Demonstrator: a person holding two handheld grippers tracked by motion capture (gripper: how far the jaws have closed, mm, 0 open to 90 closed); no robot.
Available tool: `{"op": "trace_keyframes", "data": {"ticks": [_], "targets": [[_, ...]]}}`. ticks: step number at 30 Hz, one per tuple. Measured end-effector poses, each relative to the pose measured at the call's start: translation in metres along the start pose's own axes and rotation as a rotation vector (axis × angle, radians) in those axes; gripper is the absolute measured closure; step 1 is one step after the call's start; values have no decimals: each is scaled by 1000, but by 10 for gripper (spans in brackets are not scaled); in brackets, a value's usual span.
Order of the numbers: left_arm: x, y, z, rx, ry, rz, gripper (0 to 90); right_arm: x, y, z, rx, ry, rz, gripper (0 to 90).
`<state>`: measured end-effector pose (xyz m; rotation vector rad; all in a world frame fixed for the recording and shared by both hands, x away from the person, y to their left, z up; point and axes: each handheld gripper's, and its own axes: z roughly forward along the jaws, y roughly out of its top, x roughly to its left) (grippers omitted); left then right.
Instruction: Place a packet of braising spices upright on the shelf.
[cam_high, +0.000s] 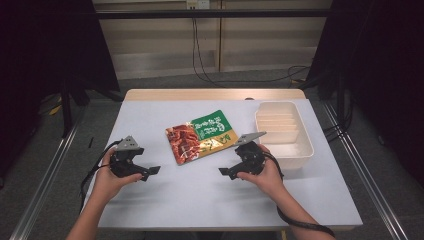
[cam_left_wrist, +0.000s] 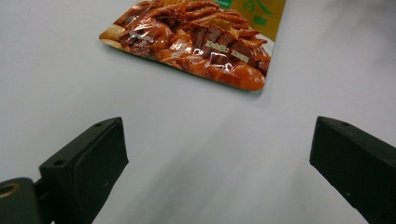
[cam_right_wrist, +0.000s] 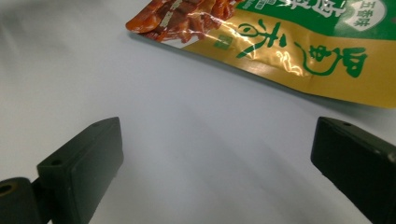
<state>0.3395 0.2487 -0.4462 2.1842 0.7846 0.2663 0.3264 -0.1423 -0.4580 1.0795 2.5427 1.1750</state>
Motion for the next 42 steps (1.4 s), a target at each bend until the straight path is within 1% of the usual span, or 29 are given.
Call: {"op": "trace_keyframes", "data": {"ticks": [1, 4, 5, 6, 8, 9, 11, 13, 14, 15, 16, 19, 20, 21, 22, 23, 25, 26, 27, 30, 31, 32, 33, 36, 37, 38, 39, 40, 42], "targets": [[0, 0, 0, 8, 2, 2, 30, -1, 2, 0, 4, -4, 12, 24], [-2, 0, 0, 26, 11, 4, 20, -4, 6, 0, 16, -13, 17, 26], [-2, 0, 0, 9, 6, -10, 20, -5, 7, 1, 20, -12, 16, 26], [-3, 0, -2, 6, -8, -8, 19, -6, 11, 3, 26, -14, 17, 26], [-4, 0, -2, 6, -1, -4, 18, -7, 13, 3, 29, -18, 22, 27], [-5, -1, 1, 18, -6, -6, 9, -8, 18, 5, 30, -14, 33, 29], [-6, -2, 3, 24, -14, -2, 8, -10, 22, 6, 43, -23, 36, 29], [-6, -2, 4, 28, -16, 0, 6, -11, 24, 8, 42, -19, 46, 29], [-7, -3, 3, 29, -11, 1, 1, -13, 31, 10, 38, -23, 63, 31], [-7, -3, 4, 26, -21, -4, 1, -14, 33, 10, 34, -25, 70, 32], [-7, -3, 4, 19, -20, 0, 1, -15, 36, 10, 30, -28, 67, 36], [-7, -3, 5, 30, -18, 3, 1, -18, 46, 11, 27, -41, 72, 37], [-7, -3, 5, 30, -18, 3, 1, -18, 46, 11, 27, -41, 72, 37], [-8, -3, 6, 28, -9, 6, 1, -20, 54, 11, 28, -61, 77, 37], [-8, -3, 6, 28, -9, 6, 1, -20, 54, 11, 28, -61, 77, 37], [-9, -4, 7, 19, -14, 7, 1, -23, 59, 11, 26, -60, 82, 37], [-9, -3, 7, 27, -21, 15, 1, -25, 63, 13, 27, -75, 85, 37], [-9, -3, 7, 27, -21, 15, 1, -27, 65, 15, 26, -80, 87, 38], [-9, -3, 5, 39, -21, 22, 1, -30, 67, 16, 27, -80, 95, 38], [-9, -3, 5, 37, -17, 23, 1, -33, 71, 20, 28, -95, 108, 40], [-10, -3, 5, 34, -19, 23, 1, -37, 75, 25, 30, -114, 117, 42], [-10, -3, 5, 35, -24, 24, 1, -39, 76, 27, 28, -114, 119, 42], [-10, -3, 6, 38, -21, 37, 1, -41, 78, 30, 36, -115, 127, 42], [-11, -3, 6, 38, -23, 36, 2, -44, 81, 34, 42, -116, 130, 42], [-10, -3, 7, 37, -23, 38, 2, -48, 84, 37, 51, -125, 140, 42], [-10, -3, 7, 37, -23, 38, 2, -48, 84, 37, 51, -125, 140, 42], [-10, -3, 7, 22, -23, 30, 2, -49, 85, 38, 46, -126, 144, 43], [-10, -3, 6, 28, -21, 33, 2, -52, 86, 40, 47, -127, 150, 43], [-10, -3, 6, 21, -26, 33, 4, -57, 87, 43, 48, -136, 159, 46]]}}
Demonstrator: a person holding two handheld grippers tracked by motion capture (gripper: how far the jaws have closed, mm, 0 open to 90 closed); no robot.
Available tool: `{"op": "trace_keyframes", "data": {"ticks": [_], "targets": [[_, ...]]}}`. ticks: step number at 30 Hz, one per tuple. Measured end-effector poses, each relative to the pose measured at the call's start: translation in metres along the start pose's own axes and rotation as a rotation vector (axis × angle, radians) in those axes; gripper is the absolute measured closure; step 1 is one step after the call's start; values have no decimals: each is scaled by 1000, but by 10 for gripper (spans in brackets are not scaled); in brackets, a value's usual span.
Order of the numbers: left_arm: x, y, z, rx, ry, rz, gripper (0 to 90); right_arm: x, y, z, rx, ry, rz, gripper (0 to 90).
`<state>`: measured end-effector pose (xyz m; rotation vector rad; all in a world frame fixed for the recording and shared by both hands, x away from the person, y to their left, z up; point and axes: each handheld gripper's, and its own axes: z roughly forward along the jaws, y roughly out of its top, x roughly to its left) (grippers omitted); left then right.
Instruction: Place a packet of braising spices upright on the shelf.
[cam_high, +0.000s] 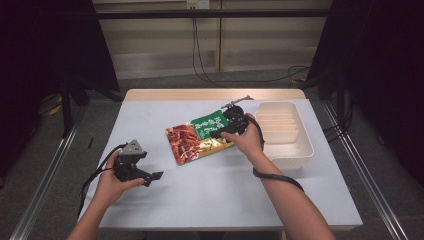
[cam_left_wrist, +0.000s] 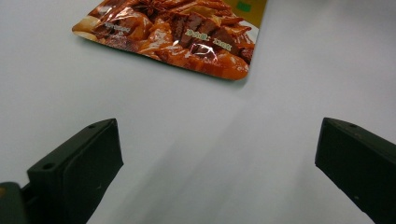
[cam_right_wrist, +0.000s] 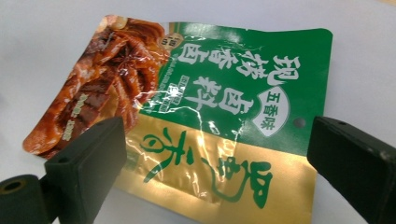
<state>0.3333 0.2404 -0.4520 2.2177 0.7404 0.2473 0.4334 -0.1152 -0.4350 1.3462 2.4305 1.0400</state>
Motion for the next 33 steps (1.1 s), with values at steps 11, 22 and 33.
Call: {"op": "trace_keyframes", "data": {"ticks": [11, 22, 33], "targets": [[0, 1, -1, 11, 5, 3, 4, -15, 6, 13, 10, -25, 46, 68], [0, 2, -1, 10, 17, 13, 4, -28, 4, 24, 22, -49, 96, 96], [0, 2, 0, 4, 7, 9, 6, -32, 1, 31, 42, -63, 114, 122]]}}
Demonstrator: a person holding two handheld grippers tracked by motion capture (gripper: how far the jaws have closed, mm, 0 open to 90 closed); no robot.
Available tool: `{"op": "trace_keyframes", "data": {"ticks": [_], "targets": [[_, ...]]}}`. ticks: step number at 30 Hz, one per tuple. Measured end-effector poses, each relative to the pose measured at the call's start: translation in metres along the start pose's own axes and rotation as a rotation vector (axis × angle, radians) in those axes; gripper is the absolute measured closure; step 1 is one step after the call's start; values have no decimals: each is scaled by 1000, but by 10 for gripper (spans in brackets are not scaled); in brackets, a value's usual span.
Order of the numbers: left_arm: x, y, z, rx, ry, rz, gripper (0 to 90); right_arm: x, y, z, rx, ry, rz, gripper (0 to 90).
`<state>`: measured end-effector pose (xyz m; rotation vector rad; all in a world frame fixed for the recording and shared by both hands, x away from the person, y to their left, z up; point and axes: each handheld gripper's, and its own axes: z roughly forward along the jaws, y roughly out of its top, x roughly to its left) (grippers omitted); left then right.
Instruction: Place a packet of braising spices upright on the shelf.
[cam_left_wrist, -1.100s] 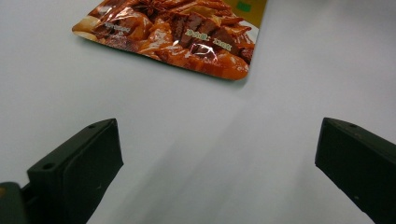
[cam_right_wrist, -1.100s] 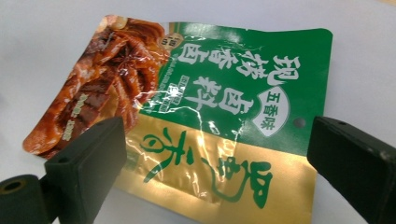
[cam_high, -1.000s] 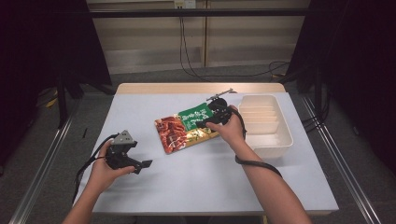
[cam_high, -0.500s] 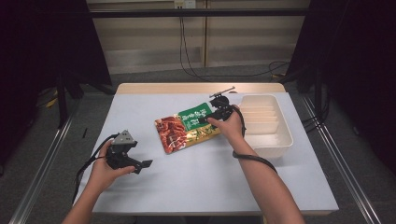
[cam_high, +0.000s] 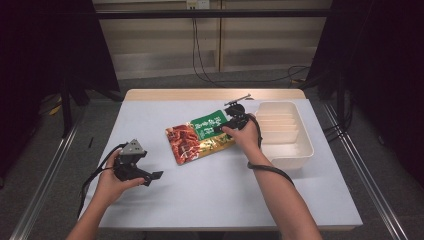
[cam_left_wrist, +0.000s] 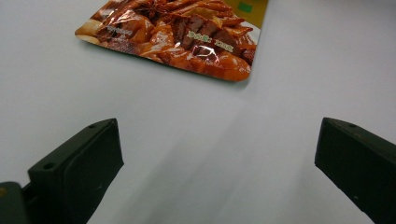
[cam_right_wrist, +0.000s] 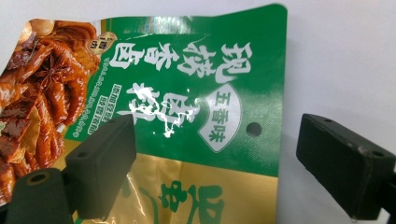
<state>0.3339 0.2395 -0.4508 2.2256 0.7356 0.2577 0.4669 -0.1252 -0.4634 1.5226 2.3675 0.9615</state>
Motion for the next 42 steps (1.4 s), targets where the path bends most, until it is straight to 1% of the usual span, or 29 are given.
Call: {"op": "trace_keyframes", "data": {"ticks": [1, 2, 3, 4, 5, 6, 7, 9, 11, 13, 14, 15, 17, 19, 20, 22, 24, 25, 26, 27, 28, 29, 30, 31, 32, 35, 36, 41, 42], "targets": [[0, 0, 1, -15, -1, -5, 6, 0, 0, 0, 0, 0, 0, 122], [0, 0, 0, -16, 6, -2, 5, -2, -2, 3, 11, 28, 21, 133], [0, 0, 0, -9, 2, -1, 5, -2, -2, 3, 11, 28, 21, 133], [0, 0, 0, -11, 9, 5, 6, -1, -2, 3, 16, 25, 23, 135], [1, 0, 0, -8, 5, 5, 6, -2, -3, 5, 10, 33, 23, 150], [0, 0, 0, -13, 10, -7, 6, -1, -3, 5, 13, 36, 27, 155], [0, 0, 0, -13, 10, -7, 6, -1, -3, 5, 13, 36, 27, 155], [0, 1, 0, 13, 13, 10, 6, -1, -3, 5, 21, 39, 24, 159], [0, 1, 0, 7, 14, 6, 6, -2, -3, 5, 21, 54, 31, 173], [0, 1, 0, 13, 14, 12, 6, -2, -3, 5, 18, 57, 32, 179], [0, 1, 0, 9, 13, 6, 6, -2, -3, 5, 15, 62, 30, 181], [0, 0, 1, -9, 15, 2, 6, -3, -3, 4, 20, 57, 30, 184], [-1, 0, 1, -14, 13, -9, 6, -4, -2, 3, 11, 46, 26, 175], [-1, 1, 0, 3, 11, 0, 6, -5, -2, 1, 4, 39, 32, 167], [0, 0, 1, -2, 13, 11, 6, -6, -2, 1, 6, 34, 40, 163], [0, 1, 0, 9, 11, 14, 6, -7, -2, 1, 10, 44, 33, 163], [-1, 1, 1, 9, 13, 16, 6, -7, -2, 1, 20, 38, 50, 163], [-1, 1, 1, 10, 13, 16, 6, -7, -2, 2, 21, 43, 38, 164], [0, 1, 0, 23, 20, 24, 6, -7, -2, 3, 22, 41, 38, 163], [0, 1, 0, 23, 20, 24, 6, -7, -2, 3, 26, 41, 38, 163], [-1, 1, 1, 22, 14, 16, 6, -7, -2, 3, 26, 41, 38, 163], [-2, 1, 0, 23, 17, 17, 6, -6, -2, 4, 31, 51, 48, 165], [-2, 1, 2, 1, 16, 4, 6, -6, -2, 5, 33, 50, 46, 166], [-2, 1, 2, 1, 16, 4, 6, -6, -2, 5, 32, 55, 44, 168], [-1, 1, 1, -3, 20, 17, 6, -5, -2, 6, 35, 62, 49, 172], [-1, 1, 1, 1, 12, 11, 6, -5, -2, 6, 36, 69, 46, 174], [-1, 1, 0, 3, 12, 13, 6, -5, -2, 7, 30, 81, 45, 178], [-2, 2, 0, 10, 11, 14, 6, -5, -2, 5, 29, 91, 56, 193], [-2, 2, 0, 4, 11, 8, 6, -5, -1, 4, 31, 89, 62, 200]]}}
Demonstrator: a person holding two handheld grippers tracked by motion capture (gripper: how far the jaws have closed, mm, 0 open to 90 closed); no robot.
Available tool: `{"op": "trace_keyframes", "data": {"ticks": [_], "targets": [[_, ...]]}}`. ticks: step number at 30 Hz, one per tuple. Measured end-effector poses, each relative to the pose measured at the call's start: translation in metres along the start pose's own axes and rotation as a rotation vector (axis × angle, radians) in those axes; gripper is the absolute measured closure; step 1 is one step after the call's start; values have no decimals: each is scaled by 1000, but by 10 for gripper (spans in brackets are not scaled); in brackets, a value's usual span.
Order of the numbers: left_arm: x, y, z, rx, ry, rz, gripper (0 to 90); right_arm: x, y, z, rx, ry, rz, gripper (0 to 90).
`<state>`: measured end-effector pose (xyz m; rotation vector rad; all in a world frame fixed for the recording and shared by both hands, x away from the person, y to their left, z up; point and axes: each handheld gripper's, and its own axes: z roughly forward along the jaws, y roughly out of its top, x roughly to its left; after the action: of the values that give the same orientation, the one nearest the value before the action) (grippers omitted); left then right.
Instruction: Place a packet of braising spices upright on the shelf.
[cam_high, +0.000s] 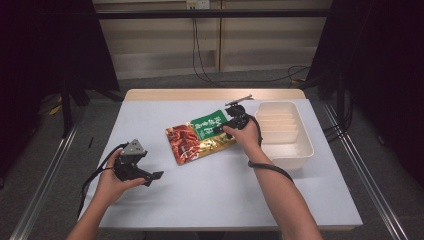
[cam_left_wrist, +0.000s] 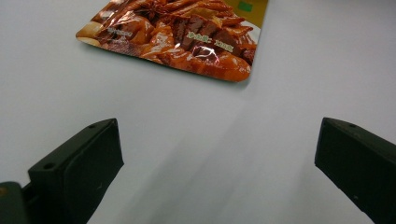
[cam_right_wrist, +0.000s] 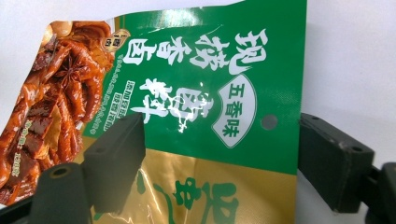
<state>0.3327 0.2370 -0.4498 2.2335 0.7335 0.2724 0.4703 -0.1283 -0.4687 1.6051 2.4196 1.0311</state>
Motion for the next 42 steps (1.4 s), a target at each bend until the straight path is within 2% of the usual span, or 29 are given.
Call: {"op": "trace_keyframes", "data": {"ticks": [3, 5, 6, 8, 12, 14, 15, 16, 20, 22, 23, 26, 27, 29, 33, 34, 41, 42], "targets": [[1, 1, -1, 17, 8, 17, 6, 0, 1, -1, -8, 6, -8, 215], [0, 1, 0, 15, 3, 10, 6, 1, 1, -2, -6, 4, 1, 247], [0, 1, 0, 17, 4, 15, 6, 1, 2, -3, -6, 7, -10, 268], [-1, 1, 1, -6, 6, 9, 6, 1, 3, -3, 0, 23, -8, 306], [-1, 1, 2, 10, -4, 11, 6, 2, 5, -2, 9, 30, 5, 341], [-1, 1, 1, 15, 1, 18, 6, 2, 7, -2, 13, 38, 19, 394], [-1, 1, 1, 14, 2, 23, 9, 2, 9, 0, 26, 57, 14, 448], [-1, 1, 1, 15, 2, 21, 9, 3, 9, 0, 34, 61, 25, 460], [-2, 2, 1, 14, 0, 23, 9, 8, 11, 5, 72, 63, 18, 508], [-3, 1, 2, 15, 5, 12, 9, 11, 14, 9, 87, 54, -6, 614], [-3, 1, 2, 16, 6, 14, 9, 12, 15, 9, 104, 43, -4, 638], [-3, 1, 2, 17, 6, 15, 9, 12, 16, 11, 109, 39, -12, 697], [-3, 1, 2, 17, 6, 15, 9, 11, 17, 9, 128, 27, -29, 820], [-2, 1, 1, 18, 8, 24, 12, 9, 19, 7, 141, 37, -39, 887], [-1, 2, 1, 16, 6, 26, 13, 10, 22, 1, 143, 64, -37, 900], [-2, 1, 2, -6, 7, 14, 14, 12, 24, -2, 150, 62, -47, 900], [-2, 2, -1, 15, 12, 22, 16, 22, 34, -19, 162, 68, -56, 900], [-3, 2, 0, 18, 13, 24, 16, 27, 39, -25, 174, 69, -61, 900]]}}
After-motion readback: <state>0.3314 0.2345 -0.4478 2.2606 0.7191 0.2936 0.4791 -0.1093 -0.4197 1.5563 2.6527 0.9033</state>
